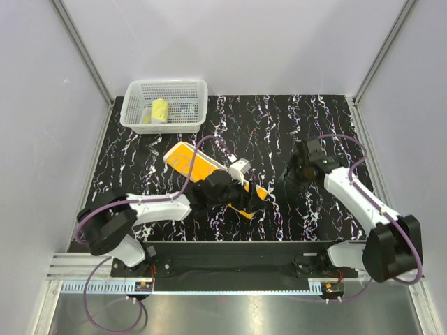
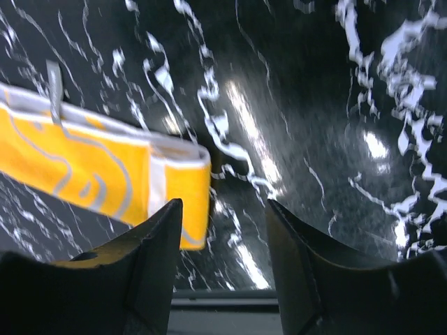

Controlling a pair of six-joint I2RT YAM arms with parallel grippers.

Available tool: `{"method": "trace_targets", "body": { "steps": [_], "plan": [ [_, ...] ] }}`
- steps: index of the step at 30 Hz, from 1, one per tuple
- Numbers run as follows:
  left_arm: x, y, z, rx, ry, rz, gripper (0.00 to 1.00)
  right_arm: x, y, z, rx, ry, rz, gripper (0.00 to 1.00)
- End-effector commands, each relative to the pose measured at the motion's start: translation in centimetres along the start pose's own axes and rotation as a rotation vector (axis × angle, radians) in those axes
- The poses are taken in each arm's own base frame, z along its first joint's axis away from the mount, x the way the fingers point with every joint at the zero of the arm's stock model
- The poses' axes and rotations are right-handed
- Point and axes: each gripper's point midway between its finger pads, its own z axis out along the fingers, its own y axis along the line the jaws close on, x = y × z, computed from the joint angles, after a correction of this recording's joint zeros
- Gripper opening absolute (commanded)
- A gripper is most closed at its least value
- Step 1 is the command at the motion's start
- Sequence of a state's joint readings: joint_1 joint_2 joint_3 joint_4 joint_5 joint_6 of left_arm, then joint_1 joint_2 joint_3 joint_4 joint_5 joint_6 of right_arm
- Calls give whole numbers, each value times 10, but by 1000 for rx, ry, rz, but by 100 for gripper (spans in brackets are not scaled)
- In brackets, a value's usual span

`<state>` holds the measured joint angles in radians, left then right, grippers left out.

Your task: Roll the towels

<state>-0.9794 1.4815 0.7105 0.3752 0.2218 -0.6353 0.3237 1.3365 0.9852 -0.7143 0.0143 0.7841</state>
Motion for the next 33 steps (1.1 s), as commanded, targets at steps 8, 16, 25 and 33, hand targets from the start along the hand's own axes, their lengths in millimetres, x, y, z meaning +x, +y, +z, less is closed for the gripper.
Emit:
{"method": "trace_targets", "body": {
  "steps": [8,16,25,33],
  "plan": [
    [7,37,27,-157,31,11,70,79,3,9,-330,156,59,59],
    [24,60,21,-243,58,6,70,85,20,28,-432,201,80,56],
    [49,78,26,-265,93,-36,70,91,24,53,-441,244,104,55],
    [56,80,22,-259,92,-58,69,105,31,67,-419,263,73,52]
  ]
}}
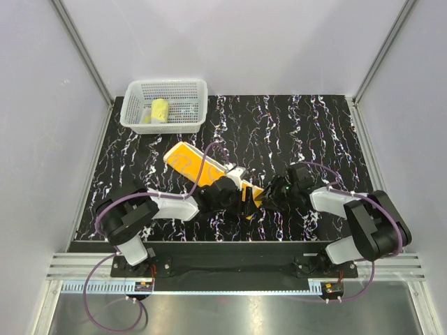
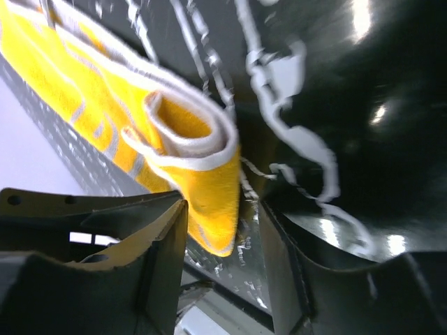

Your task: Roll the towels

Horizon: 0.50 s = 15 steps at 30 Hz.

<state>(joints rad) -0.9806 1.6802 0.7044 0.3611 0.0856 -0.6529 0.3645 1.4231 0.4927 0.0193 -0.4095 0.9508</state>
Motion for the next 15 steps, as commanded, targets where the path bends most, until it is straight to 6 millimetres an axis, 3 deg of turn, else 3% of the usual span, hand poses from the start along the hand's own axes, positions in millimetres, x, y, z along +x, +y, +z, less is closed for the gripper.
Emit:
{"method": "trace_targets", "body": {
  "steps": [1,9,12,13,15],
  "plan": [
    [7,9,-1,-24,1,-11,70,3,15,12,-34,0,-34,51],
    [7,10,-14,-24,-14,-17,69,16,11,31,-7,29,-39,28],
    [6,14,-22,-55,-22,18,69,10,16,23,34,1,-62,22],
    [8,17,-26,-83,-11,38,69,15,5,15,107,23,-68,20],
    [0,18,-34,-135,-44,103,69,4,17,6,139,-6,-98,19]
  ]
}}
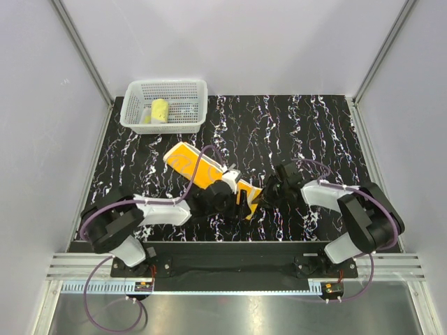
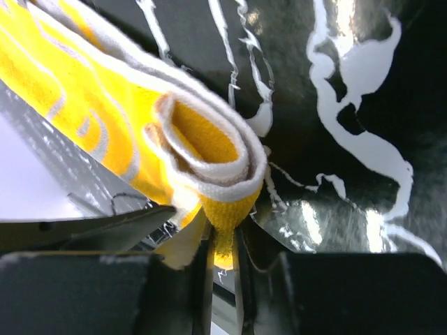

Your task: Roll the towels

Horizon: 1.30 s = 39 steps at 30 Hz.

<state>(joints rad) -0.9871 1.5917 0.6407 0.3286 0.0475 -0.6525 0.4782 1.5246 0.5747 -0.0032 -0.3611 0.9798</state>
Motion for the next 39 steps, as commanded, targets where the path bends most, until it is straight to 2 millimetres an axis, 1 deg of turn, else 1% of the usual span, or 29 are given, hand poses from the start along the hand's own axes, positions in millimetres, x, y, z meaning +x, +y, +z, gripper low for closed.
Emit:
{"method": "trace_targets", "body": {
  "steps": [1,2,3,4,5,6,8,9,10,11,12,13,14,15,16,17,18,19,20,21,22,23,24,26,30,32,33,36,39],
  "plan": [
    [-7,13,-19,-155,-37,138,69,-9,-4,-24,153,-35,-61,18],
    [-12,11,-23,-172,-55,164,69,-15,7,-29,151,-45,-72,17],
    [-19,6,-25,-189,-70,207,69,-15,8,-32,162,-43,-80,17],
    [-20,5,-27,-223,-86,244,69,-13,5,-35,188,-26,-74,17],
    [-16,8,-29,-258,-74,274,70,-14,11,-38,180,-27,-75,16],
    [-23,2,-30,-275,-94,300,70,-13,12,-40,180,-22,-73,15],
    [-20,0,-34,-349,-115,366,70,-12,13,-41,185,-13,-69,15],
    [-26,-9,-36,-363,-146,388,71,-11,13,-40,185,-10,-67,14],
    [-26,-16,-42,-404,-183,435,72,-9,11,-40,193,-5,-65,15],
    [-26,-22,-43,-416,-200,461,72,-9,9,-39,197,-3,-64,14],
    [-33,-36,-46,-417,-234,481,73,-8,9,-38,199,0,-61,14],
    [-33,-45,-51,-438,-267,515,74,-6,5,-37,207,7,-59,14],
    [-30,-49,-47,-446,-264,541,74,-5,5,-36,204,11,-57,14],
    [-36,-61,-44,-432,-275,557,75,-4,5,-36,204,14,-55,13],
    [-27,-60,-35,-448,-247,585,75,-3,4,-35,206,17,-54,13],
    [-26,-63,-31,-449,-239,596,75,-3,6,-36,199,21,-53,13],
    [-30,-71,-26,-445,-243,603,75,-2,5,-36,201,23,-52,13],
    [-27,-73,-23,-452,-239,619,78,-2,8,-38,194,21,-55,13],
    [-20,-68,-15,-468,-219,641,83,-2,10,-38,190,24,-57,14],
    [-21,-72,-11,-469,-222,638,84,-1,9,-39,195,28,-56,14],
    [-21,-69,-9,-488,-220,643,84,-3,12,-41,190,27,-59,14],
    [-15,-64,-3,-504,-206,655,85,-2,14,-42,185,32,-62,13],
    [-16,-64,-1,-515,-211,646,85,-1,14,-43,187,35,-64,13],
    [-12,-56,3,-549,-198,656,84,0,18,-45,175,40,-69,13],
    [-4,-51,11,-568,-179,652,82,4,19,-47,161,59,-69,13],
    [-1,-45,15,-586,-165,661,80,7,18,-48,158,69,-65,14],
    [-2,-45,16,-588,-168,657,76,7,19,-48,152,72,-63,14],
    [-1,-43,21,-585,-165,655,70,11,18,-49,145,85,-61,14],
    [-3,-35,23,-593,-163,642,54,15,16,-51,145,97,-57,13]
  ]
}}
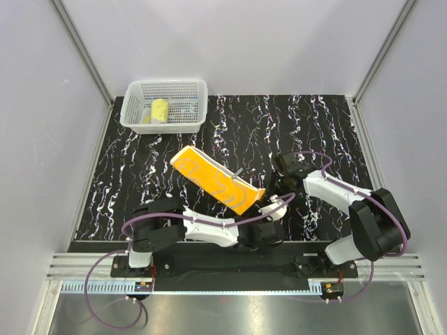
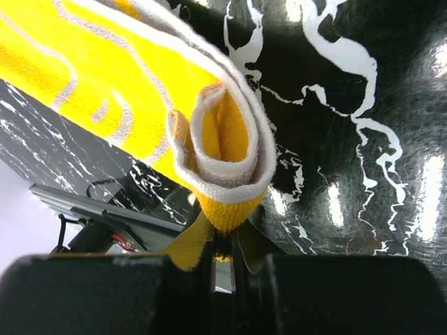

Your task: Roll the towels

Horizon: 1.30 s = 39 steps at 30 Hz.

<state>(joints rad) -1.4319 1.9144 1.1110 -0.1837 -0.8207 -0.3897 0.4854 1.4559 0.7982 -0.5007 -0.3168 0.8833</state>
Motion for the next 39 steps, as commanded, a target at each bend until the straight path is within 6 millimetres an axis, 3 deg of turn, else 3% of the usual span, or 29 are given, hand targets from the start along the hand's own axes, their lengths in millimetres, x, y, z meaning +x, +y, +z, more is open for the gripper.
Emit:
{"method": "trace_targets", "body": {
  "steps": [1,5,10,12,13,14,15,22,27,30,33,35,36,39],
  "plan": [
    [-21,6,8,-29,-49,-80,45,10,8,-11,-42,22,-28,14],
    [-21,11,9,-1,-47,-111,21,15,4,-11,-40,38,-24,14],
    [-21,3,2,81,-36,-124,9,14,5,-12,-40,32,-28,16],
    [-17,1,1,98,-20,-142,3,12,5,-13,-30,25,-30,27],
    [-16,-1,-1,122,-12,-154,2,8,9,-15,-31,13,-37,34],
    [-11,-1,0,131,1,-162,2,5,8,-17,-17,-6,-40,48],
    [-9,-1,-1,147,12,-192,2,3,6,-19,2,-13,-46,55],
    [-5,9,-7,213,51,-300,2,-49,17,-58,130,-219,-107,79],
    [-2,17,-5,291,84,-398,4,-84,13,-86,152,-330,-76,81],
    [1,24,-4,351,115,-468,6,-91,15,-94,143,-374,-70,82],
    [-3,30,-3,431,119,-556,8,-81,18,-94,60,-382,-67,81],
    [-4,34,-4,465,123,-586,11,-74,35,-92,-73,-375,-79,80],
    [-7,36,-4,505,133,-610,12,-63,30,-88,-109,-361,-81,80],
    [-14,40,-6,586,151,-672,13,-47,39,-84,-250,-334,-95,79]
  ]
}}
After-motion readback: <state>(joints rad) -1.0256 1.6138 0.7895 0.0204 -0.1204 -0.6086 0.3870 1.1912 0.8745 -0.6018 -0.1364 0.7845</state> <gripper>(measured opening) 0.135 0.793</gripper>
